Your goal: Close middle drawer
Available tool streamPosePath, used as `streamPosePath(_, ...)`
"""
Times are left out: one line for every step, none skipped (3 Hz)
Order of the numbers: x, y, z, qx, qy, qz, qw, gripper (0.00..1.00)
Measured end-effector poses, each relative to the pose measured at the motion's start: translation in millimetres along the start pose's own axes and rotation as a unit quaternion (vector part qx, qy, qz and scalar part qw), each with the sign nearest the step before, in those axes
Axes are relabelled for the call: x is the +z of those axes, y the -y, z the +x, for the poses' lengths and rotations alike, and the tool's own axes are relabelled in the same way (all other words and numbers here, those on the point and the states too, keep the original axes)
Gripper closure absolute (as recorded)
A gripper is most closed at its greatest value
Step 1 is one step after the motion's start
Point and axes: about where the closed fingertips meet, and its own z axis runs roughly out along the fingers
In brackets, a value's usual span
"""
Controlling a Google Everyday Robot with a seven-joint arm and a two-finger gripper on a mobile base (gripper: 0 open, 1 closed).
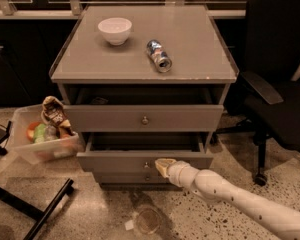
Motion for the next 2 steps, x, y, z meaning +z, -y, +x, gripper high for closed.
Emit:
streamPosePath(9.1,4.8,-4.9,-0.002,0.001,0.005,1.0000,0.62)
streamPosePath(30.0,17.4,-15.4,-0.005,0.003,0.019,0.9998,0.39)
